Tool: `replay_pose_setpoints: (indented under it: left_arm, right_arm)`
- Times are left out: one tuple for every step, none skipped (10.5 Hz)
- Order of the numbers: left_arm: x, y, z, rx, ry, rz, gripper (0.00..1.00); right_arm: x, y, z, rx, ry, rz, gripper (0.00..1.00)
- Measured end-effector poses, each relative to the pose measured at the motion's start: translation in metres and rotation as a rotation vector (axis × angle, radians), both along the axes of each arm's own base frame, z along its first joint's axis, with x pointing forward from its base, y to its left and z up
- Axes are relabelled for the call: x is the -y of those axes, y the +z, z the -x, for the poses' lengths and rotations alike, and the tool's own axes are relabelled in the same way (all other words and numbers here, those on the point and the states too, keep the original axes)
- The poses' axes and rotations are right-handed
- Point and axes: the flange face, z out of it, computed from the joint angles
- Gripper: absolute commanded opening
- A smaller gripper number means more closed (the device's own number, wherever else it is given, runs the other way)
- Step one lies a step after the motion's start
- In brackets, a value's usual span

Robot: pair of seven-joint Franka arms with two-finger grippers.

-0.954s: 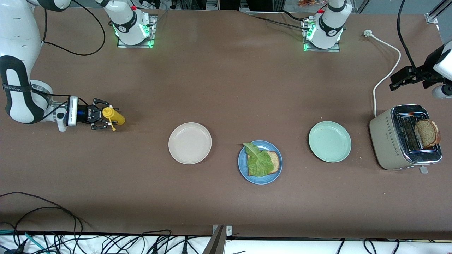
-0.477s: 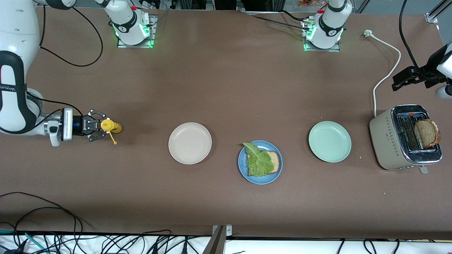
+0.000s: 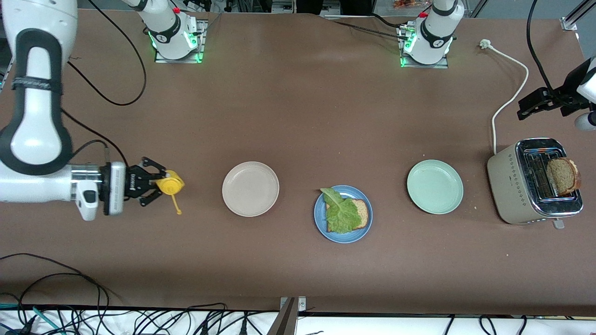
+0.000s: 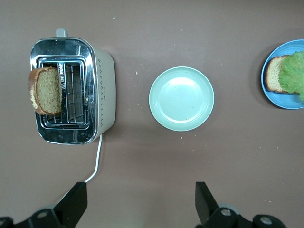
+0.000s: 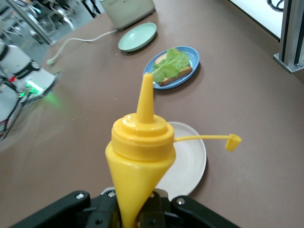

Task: Make sandwich in blue plate with both arms
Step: 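Lift the yellow bottle with the right gripper over the blue plate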

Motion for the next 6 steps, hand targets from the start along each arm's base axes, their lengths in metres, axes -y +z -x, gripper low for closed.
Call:
replay_pose_setpoints:
  left_arm:
    - [0.000, 0.000, 0.000, 0.000, 0.000, 0.000, 1.00]
    - [0.000, 0.000, 0.000, 0.000, 0.000, 0.000, 1.00]
    - [0.000, 0.000, 0.000, 0.000, 0.000, 0.000, 1.00]
    - [0.001, 0.000, 0.000, 0.000, -0.001, 0.000, 1.00]
    - [0.001, 0.000, 0.000, 0.000, -0.002, 0.000, 1.00]
    - [0.002, 0.000, 0.000, 0.000, -0.004, 0.000, 1.00]
  right_arm:
    - [-0.037, 0.009, -0.005, 0.013, -0.025, 0.049, 0.00]
    - [-0.076, 0.012, -0.006, 0.038, -0.059, 0.097, 0.00]
    - [-0.117, 0.010, -0.004, 0.062, -0.092, 0.164, 0.00]
    - [-0.158, 0.004, 0.001, 0.095, -0.118, 0.233, 0.00]
    - [-0.198, -0.004, 0.008, 0.130, -0.148, 0.297, 0.00]
    - [-0.234, -0.014, 0.018, 0.157, -0.179, 0.361, 0.00]
